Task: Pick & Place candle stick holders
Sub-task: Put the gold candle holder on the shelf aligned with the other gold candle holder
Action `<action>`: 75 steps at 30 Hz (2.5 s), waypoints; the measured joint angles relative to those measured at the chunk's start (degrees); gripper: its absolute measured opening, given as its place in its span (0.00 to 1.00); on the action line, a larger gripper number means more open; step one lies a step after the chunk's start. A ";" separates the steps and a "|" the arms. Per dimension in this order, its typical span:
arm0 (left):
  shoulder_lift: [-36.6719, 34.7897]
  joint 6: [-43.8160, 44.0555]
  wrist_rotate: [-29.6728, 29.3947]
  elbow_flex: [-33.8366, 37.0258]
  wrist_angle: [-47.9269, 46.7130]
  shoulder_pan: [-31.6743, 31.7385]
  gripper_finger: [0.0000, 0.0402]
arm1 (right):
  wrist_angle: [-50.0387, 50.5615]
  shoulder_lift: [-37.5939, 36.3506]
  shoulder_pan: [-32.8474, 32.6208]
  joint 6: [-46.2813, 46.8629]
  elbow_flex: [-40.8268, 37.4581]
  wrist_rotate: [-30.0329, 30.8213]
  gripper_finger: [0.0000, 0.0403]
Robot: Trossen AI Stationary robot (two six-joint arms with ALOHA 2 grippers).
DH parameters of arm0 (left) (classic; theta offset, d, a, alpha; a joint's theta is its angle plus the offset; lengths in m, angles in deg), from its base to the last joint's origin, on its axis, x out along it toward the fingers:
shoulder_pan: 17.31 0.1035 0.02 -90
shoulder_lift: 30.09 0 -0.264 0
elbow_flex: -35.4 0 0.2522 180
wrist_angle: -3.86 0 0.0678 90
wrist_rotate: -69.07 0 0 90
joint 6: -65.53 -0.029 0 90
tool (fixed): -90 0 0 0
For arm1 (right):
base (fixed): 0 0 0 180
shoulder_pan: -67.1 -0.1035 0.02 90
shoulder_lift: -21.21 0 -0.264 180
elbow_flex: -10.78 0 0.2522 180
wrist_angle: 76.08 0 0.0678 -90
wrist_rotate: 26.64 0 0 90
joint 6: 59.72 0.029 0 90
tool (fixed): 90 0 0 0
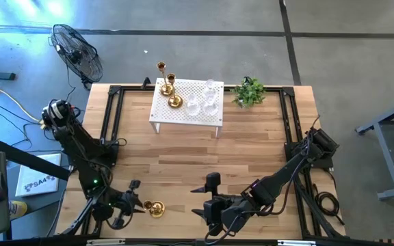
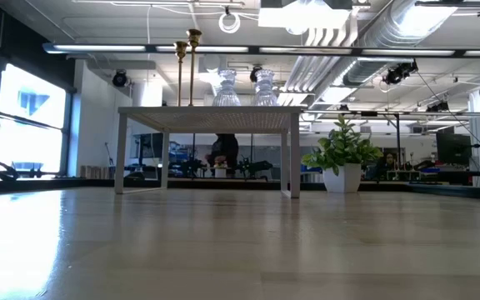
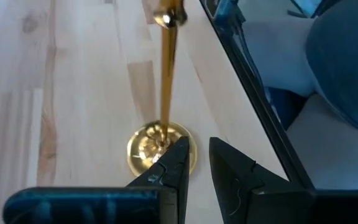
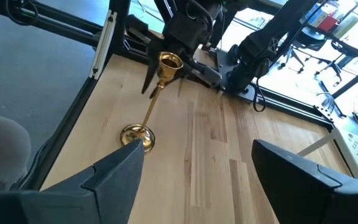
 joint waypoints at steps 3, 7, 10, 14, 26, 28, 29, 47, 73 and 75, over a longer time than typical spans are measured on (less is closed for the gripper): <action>0.00 -0.03 -1.82 0.00 -0.12 0.05 0.15 | 0.00 0.00 0.02 0.00 0.00 -0.02 0.72; 0.14 -0.05 -6.60 0.00 -0.14 0.05 0.15 | -0.03 0.00 0.02 0.01 0.00 -0.01 0.72; 1.07 -0.05 -7.91 0.00 -0.08 0.05 0.15 | -0.05 0.00 0.02 0.00 0.00 0.00 0.72; 3.77 -0.55 -8.20 0.00 1.67 0.07 0.15 | -0.05 0.00 0.14 0.00 0.00 0.00 0.72; 7.56 -1.80 -10.31 -0.04 5.26 0.09 0.15 | -0.03 0.00 0.96 0.00 0.00 -0.02 0.72; 7.56 -1.78 -10.34 -0.07 5.67 0.11 0.15 | 0.02 0.00 1.05 0.00 0.00 -0.12 0.72; 7.56 -1.78 -10.34 -0.07 5.67 0.11 0.15 | 0.02 0.00 1.06 0.00 0.00 -0.33 0.72; 7.56 -1.91 -4.49 -0.07 8.51 6.15 0.15 | 0.80 0.00 1.57 0.17 0.00 -2.19 0.72; 7.56 -4.77 -10.95 -0.07 8.94 6.61 0.15 | 1.35 0.00 1.57 0.43 0.00 -2.18 0.72; 7.56 -4.77 -12.12 -0.06 9.09 6.61 0.12 | 1.35 0.00 1.57 0.43 0.00 -2.19 0.72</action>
